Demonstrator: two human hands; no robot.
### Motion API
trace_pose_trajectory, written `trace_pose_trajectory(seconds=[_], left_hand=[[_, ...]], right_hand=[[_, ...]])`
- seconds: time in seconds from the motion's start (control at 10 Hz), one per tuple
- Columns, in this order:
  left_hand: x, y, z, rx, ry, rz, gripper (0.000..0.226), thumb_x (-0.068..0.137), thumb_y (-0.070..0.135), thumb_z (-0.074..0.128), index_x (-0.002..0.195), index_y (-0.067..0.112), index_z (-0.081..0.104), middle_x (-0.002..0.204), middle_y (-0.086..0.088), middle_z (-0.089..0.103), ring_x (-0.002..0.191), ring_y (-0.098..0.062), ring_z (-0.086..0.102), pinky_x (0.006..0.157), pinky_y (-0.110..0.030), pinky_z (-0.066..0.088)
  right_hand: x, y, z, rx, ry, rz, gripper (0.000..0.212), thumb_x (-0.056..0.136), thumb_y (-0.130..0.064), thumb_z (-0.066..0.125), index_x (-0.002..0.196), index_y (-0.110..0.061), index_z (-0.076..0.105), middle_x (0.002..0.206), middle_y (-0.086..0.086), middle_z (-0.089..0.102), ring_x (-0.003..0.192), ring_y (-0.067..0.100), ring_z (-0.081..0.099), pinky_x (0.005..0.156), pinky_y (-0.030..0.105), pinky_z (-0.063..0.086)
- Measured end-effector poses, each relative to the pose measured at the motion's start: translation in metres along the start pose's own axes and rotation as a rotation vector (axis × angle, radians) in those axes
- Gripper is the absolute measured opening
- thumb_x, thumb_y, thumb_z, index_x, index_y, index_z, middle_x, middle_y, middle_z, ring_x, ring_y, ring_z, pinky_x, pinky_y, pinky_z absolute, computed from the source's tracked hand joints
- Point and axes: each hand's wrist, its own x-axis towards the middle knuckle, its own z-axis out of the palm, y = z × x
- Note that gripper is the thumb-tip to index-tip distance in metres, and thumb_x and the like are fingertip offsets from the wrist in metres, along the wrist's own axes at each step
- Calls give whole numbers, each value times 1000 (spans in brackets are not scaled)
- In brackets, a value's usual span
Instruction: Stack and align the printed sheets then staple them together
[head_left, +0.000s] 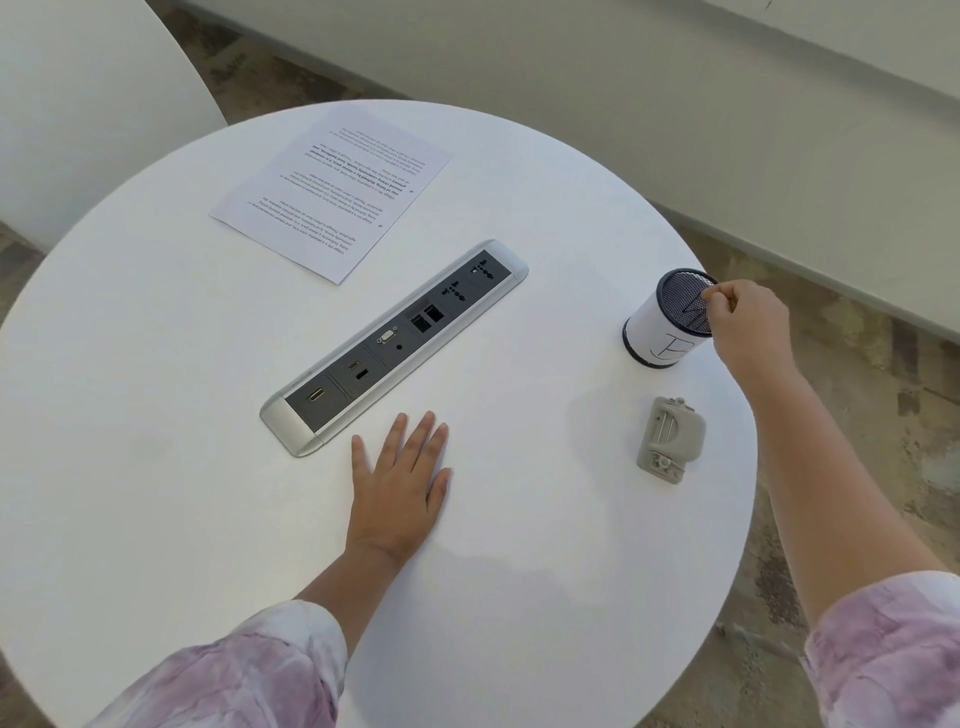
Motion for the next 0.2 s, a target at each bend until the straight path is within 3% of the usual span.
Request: trace_pose_trajectory(seconds=[0.1, 0.2], left_hand=[[0, -1, -2, -3, 2, -1, 52, 92, 40, 24, 137, 23, 43, 145, 5, 43, 137, -25, 35, 104, -65, 22], [1, 1, 0, -22, 18, 0, 52, 91, 40, 25, 137, 23, 43, 145, 4, 43, 137, -25, 34, 104, -65, 22]], right_hand=[[-7, -1, 2, 29, 9, -10, 30, 91, -12, 38, 104, -5, 65, 100, 18, 63, 70, 23, 48, 59, 27, 32], [-21, -4, 8, 83, 49, -24, 26, 90, -14, 44, 103, -4, 65, 82, 6, 57, 76, 20, 48, 59, 23, 32]])
